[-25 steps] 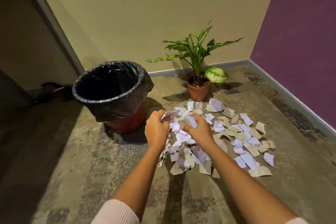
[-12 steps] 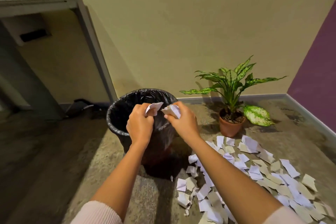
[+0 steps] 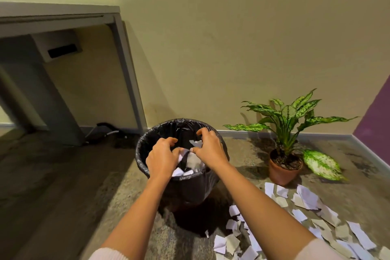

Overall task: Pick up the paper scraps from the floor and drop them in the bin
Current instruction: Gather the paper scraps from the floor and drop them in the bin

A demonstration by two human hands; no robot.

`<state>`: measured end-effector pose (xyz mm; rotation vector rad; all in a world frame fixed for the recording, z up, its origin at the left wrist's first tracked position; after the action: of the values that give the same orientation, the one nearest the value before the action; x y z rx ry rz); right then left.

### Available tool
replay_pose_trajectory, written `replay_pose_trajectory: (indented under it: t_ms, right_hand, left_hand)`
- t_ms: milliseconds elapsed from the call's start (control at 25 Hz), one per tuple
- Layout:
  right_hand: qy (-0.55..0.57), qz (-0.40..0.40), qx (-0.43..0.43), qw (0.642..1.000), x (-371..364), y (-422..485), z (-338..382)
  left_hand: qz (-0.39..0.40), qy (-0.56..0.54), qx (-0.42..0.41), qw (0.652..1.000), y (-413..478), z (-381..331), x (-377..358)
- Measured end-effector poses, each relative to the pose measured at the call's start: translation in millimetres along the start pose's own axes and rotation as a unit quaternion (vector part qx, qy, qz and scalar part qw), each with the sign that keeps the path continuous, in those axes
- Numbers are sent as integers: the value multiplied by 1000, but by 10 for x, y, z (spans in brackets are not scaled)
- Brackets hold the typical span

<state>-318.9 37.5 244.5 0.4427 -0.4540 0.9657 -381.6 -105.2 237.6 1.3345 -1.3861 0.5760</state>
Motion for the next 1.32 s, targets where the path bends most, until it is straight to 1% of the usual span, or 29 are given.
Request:
replay_pose_trajectory:
  t_ms: [120,360,440,560,640,800,880,960,1120,1320]
  right_hand:
    - [13,9,3,1000,-19,-11,-39]
    - [62,-24,62,996,104,-128,-95]
    - [45,7,71,996,138,-136,-96]
    - [-24,78,88,993,188,-165,-59]
    - [-52,95,94,990,227,-184,-21]
    - [-27,49,91,994,394,-321,-26]
    - [-26,38,93,995,525,-465,-73]
    - [-25,31,84,996,667,-625,-154]
    - [-25,15,52,998,973,-1028,-418]
    - [-40,3,-17,999,1294,-1643,-1033]
  left_hand:
    - [7,3,1,1000,1,8,-2]
    - [-26,-2,-21,999,-131,-149,5]
    - [-31,-6,-24,999,-152,-235,21]
    - [-30,6,-35,999,-197,-370,51]
    - [-32,14,-33,999,-244,-411,83]
    - [-26,34,-40,998,-409,-453,163]
    - [-29,32,-50,998,-527,-531,191]
    - [-34,17,-68,997,-675,-669,210]
    - [-34,-15,-129,991,-1094,-1056,130]
    - [41,-27,-188,981,-1814,-1463,-322]
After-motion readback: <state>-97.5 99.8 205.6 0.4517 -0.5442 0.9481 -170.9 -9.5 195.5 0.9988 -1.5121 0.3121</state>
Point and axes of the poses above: each hand's wrist, its own y-axis towards the middle knuckle, its own x-axis out of the back of the hand, z = x × y, the point moved 3 cm from there along y, towards the middle knuckle, and after that the axes turned 15 degrees about y, right-handed, at the moved point
